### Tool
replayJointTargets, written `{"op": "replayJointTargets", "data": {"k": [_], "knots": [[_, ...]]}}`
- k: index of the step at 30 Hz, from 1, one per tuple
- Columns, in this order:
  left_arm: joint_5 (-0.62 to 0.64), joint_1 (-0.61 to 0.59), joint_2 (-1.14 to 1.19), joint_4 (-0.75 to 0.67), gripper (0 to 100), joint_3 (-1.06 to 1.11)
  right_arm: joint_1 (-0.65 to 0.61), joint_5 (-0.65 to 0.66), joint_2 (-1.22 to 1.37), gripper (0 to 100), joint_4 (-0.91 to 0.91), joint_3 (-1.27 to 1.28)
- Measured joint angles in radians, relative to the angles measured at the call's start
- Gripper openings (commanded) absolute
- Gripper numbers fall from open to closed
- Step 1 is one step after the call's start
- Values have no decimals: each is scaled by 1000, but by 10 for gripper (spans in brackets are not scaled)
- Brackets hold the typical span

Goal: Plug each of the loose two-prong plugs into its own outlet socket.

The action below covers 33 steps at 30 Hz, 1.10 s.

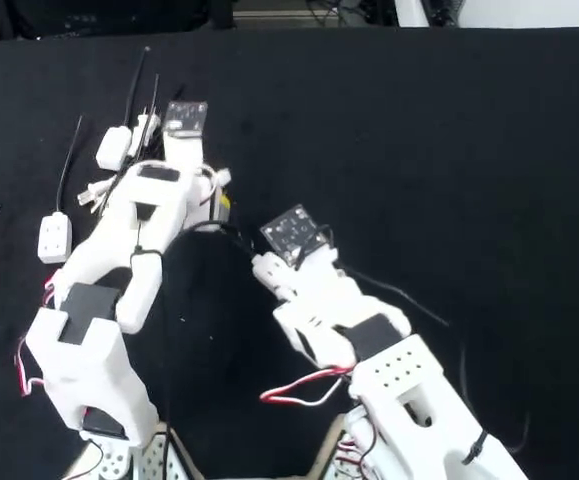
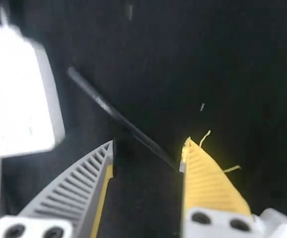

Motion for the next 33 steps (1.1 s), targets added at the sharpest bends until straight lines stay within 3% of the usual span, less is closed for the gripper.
{"op": "replayJointTargets", "data": {"k": [7, 14, 18, 24, 33], "knots": [[5, 0, -26, 69, 223, 54, 130, 2, -6, 10, -31, 3], [5, -3, -222, 147, 223, 221, 232, 44, -6, 10, -31, -3], [-25, -43, -374, 150, 223, 322, 232, 46, -6, 10, 12, -26], [-34, -48, -522, 110, 223, 414, 230, 54, -6, 11, 245, -206], [-34, -49, -456, -129, 223, 462, 31, 123, -8, 11, 235, -121]]}}
